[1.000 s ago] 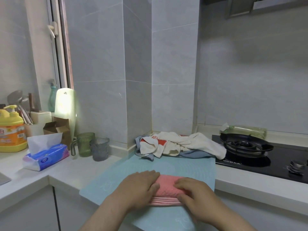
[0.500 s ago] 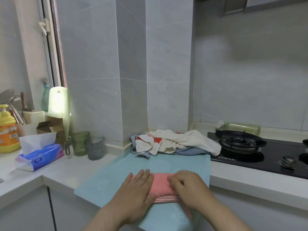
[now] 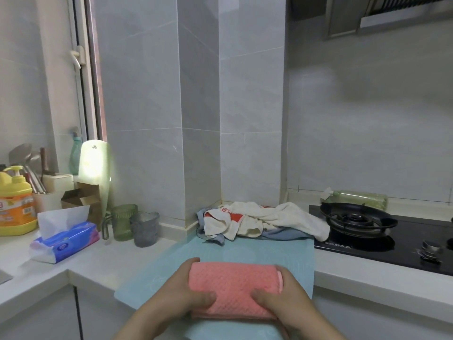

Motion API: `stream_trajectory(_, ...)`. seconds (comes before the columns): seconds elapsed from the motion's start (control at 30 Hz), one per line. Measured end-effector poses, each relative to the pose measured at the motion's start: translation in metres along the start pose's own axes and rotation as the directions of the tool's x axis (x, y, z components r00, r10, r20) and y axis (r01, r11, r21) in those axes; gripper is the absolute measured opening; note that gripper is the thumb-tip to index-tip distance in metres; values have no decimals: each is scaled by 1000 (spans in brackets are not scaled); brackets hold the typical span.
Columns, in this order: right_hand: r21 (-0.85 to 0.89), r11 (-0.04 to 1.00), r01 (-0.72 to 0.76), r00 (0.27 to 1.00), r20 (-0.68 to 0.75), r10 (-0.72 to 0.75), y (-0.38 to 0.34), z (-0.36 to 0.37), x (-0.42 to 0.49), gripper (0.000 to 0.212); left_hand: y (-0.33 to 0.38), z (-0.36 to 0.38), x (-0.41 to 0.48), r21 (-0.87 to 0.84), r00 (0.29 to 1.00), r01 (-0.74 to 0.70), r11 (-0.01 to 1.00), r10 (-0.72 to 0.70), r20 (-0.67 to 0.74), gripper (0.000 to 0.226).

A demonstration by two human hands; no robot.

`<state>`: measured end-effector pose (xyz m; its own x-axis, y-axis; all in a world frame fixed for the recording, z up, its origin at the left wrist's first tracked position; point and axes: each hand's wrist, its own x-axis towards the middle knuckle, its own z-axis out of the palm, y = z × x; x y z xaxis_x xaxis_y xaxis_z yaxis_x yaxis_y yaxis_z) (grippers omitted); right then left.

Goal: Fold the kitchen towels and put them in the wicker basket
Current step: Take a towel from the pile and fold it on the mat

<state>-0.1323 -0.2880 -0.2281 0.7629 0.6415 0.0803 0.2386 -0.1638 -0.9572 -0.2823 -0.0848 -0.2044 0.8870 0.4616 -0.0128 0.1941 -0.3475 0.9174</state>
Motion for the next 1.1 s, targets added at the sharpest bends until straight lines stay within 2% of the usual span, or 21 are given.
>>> stream_trajectory(0.07,46,999,20,993,116,-25,-1,-3,-3,80,-3,1,-2,-28,999,-45,999,45,0,98)
stream_trajectory(0.1,49,998,42,992,114,-48,-2,-3,-3,77,-4,2,-4,-49,998,-66,997,67,12,103)
stream_trajectory(0.17,89,992,90,995,37,-94,-6,-1,0,56,-2,3,-2,-45,995,-101,994,102,13,105)
stream_trajectory(0.23,188,973,132,991,-17,-131,-14,3,8,46,2,3,6,-102,992,-119,988,115,-44,93)
stream_trajectory(0.3,279,951,131,991,-25,-129,-23,8,20,55,7,2,17,-231,988,-124,965,98,-121,90)
stream_trajectory(0.37,349,934,79,996,11,-88,-29,13,35,74,11,-3,31,-275,969,-161,948,99,-227,81)
stream_trajectory(0.43,326,945,36,998,33,-50,-28,19,49,90,8,-5,43,-277,949,-155,948,65,-309,58)
stream_trajectory(0.47,293,956,16,999,32,-26,-26,22,55,90,4,-6,47,-277,946,-127,952,33,-322,51)
stream_trajectory(0.53,282,959,-37,999,26,31,-18,25,64,75,-3,-5,50,-306,947,-59,950,-44,-319,44)
stream_trajectory(0.6,347,935,-72,997,45,60,-11,23,69,61,-8,-4,52,-303,950,-42,952,-56,-307,42)
stream_trajectory(0.67,402,911,-92,995,82,64,-7,20,74,67,-11,-2,53,-271,964,-50,961,-24,-265,42)
stream_trajectory(0.83,455,887,-82,997,31,76,-1,20,77,44,-10,2,54,-124,990,-110,986,98,-98,69)
stream_trajectory(1.0,411,907,-96,995,75,72,-4,23,74,43,-12,0,52,-219,973,-68,973,16,-230,59)
stream_trajectory(1.1,441,886,-139,987,139,85,-8,19,72,37,-13,-4,53,-303,981,-49,952,-11,-193,59)
